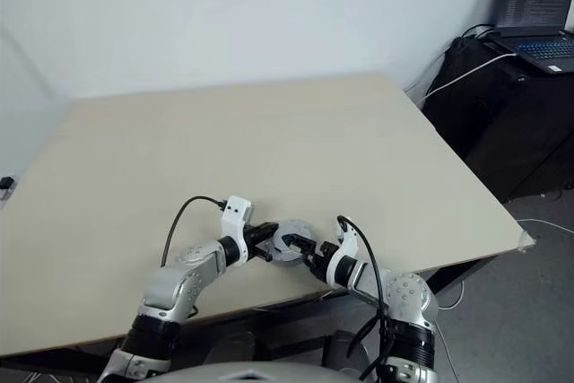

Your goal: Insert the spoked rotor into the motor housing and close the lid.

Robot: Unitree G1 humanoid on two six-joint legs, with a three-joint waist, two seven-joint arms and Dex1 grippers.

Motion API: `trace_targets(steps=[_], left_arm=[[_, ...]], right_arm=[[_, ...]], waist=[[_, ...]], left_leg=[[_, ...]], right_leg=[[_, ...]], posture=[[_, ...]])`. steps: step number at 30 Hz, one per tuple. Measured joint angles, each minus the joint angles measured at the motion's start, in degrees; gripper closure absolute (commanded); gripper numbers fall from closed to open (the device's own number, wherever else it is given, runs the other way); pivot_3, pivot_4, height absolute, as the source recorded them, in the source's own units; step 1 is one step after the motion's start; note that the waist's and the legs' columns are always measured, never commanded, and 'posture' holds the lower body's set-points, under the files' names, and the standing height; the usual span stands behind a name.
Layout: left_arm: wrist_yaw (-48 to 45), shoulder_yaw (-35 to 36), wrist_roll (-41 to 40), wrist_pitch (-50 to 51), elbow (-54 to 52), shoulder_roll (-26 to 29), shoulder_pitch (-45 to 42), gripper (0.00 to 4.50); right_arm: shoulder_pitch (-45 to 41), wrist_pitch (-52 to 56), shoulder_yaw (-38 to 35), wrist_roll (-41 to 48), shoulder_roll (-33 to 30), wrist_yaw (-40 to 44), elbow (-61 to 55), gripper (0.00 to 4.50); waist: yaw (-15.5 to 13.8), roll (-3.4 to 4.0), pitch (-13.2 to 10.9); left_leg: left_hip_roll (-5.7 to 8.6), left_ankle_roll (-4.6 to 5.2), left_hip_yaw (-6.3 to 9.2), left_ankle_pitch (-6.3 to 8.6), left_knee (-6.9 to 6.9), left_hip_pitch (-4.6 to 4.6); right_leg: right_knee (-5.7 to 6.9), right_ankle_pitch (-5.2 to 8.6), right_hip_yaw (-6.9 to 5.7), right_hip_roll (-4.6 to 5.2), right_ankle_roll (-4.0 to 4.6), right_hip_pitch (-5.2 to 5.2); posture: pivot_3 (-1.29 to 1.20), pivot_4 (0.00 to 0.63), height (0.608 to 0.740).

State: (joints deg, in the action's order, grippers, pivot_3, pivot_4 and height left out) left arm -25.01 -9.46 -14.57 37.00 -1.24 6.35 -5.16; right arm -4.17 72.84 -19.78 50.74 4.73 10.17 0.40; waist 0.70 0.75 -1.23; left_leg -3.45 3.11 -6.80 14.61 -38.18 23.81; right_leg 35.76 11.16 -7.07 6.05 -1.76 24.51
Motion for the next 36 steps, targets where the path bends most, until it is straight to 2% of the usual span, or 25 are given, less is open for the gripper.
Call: trace_targets(steps=[3, 5, 28, 36], left_arm=[[0.05, 0.02, 0.15, 0.02, 0.0, 0.09, 0.14, 4.5], [0.06, 0.27, 0.28, 0.0, 0.0, 0.33, 0.31, 4.5], [0.48, 1.12, 0.41, -0.33, -1.16, -1.16, 2.13, 4.5], [1.22, 3.5, -1.9, -3.29, -4.15, -3.42, 7.92, 4.5]], right_arm=[[0.27, -1.17, -0.89, 0.65, 0.03, -0.13, 0.12, 2.15], [0.33, -1.5, -1.02, 1.64, 0.04, -0.11, -0.61, 2.39], [3.21, 2.24, -0.82, 4.87, -0.02, -1.9, -3.12, 2.4], [3.48, 2.18, -0.46, 5.31, -0.02, -1.82, -3.16, 2.4]], waist=[[-0.03, 0.06, -0.03], [-0.14, 0.11, -0.02], [-0.07, 0.14, -0.04], [0.0, 0.12, -0.12]], left_leg=[[0.0, 0.0, 0.0, 0.0, 0.02, 0.01], [0.02, 0.0, 0.02, 0.0, 0.02, 0.0], [0.06, 0.0, 0.04, 0.0, 0.09, 0.0], [0.05, -0.05, 0.05, 0.04, 0.19, 0.02]], right_leg=[[-0.01, 0.0, 0.0, 0.0, 0.0, 0.01], [-0.02, 0.01, 0.0, 0.0, 0.0, -0.01], [-0.06, 0.02, -0.01, 0.04, -0.02, 0.0], [-0.07, 0.13, -0.02, 0.03, 0.02, 0.05]], posture=[[0.0, 0.0, 0.74], [0.0, 0.0, 0.74], [0.0, 0.0, 0.74], [0.0, 0.0, 0.74]])
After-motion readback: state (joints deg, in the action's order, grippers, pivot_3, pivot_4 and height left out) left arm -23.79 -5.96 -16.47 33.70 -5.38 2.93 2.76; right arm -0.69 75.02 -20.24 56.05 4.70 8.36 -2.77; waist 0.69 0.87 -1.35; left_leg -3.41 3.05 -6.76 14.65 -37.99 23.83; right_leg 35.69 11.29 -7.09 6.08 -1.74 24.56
